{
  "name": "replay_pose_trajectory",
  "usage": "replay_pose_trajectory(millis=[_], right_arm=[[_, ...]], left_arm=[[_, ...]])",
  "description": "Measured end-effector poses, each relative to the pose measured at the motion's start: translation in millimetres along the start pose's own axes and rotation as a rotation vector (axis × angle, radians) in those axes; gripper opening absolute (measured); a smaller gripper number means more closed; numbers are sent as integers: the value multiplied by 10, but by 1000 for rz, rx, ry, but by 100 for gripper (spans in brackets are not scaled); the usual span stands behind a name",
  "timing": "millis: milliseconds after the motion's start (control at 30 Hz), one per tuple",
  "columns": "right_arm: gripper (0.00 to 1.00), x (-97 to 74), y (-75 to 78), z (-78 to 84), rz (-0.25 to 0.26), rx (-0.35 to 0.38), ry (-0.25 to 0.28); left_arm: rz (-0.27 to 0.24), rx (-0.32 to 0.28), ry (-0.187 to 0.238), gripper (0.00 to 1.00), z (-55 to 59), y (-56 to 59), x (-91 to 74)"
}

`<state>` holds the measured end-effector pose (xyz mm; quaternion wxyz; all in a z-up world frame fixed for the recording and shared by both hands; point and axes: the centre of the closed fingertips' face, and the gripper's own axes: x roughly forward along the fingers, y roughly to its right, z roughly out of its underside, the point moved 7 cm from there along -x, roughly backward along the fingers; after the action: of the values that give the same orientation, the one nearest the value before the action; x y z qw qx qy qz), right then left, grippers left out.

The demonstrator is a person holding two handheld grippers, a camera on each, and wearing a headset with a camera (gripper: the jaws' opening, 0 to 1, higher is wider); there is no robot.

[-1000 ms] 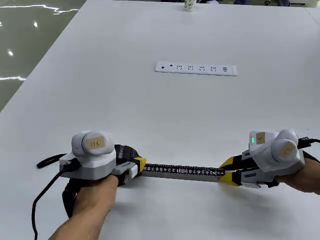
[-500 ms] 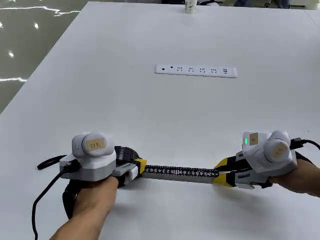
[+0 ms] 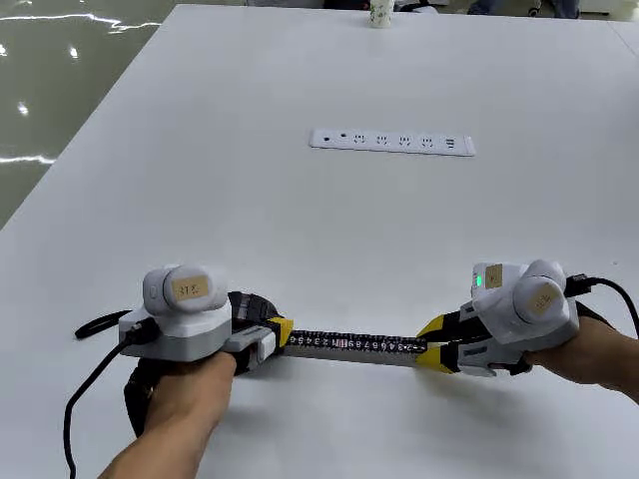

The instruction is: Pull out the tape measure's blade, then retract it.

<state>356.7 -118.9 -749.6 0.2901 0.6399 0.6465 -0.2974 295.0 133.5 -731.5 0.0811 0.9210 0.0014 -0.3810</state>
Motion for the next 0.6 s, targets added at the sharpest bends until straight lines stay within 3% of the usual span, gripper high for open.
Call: replay_pose_trajectory(millis=[600], right_arm=[[10, 125, -9, -138, -10, 0, 16]], left_arm=[[6, -3, -1, 58, -3, -8, -3]])
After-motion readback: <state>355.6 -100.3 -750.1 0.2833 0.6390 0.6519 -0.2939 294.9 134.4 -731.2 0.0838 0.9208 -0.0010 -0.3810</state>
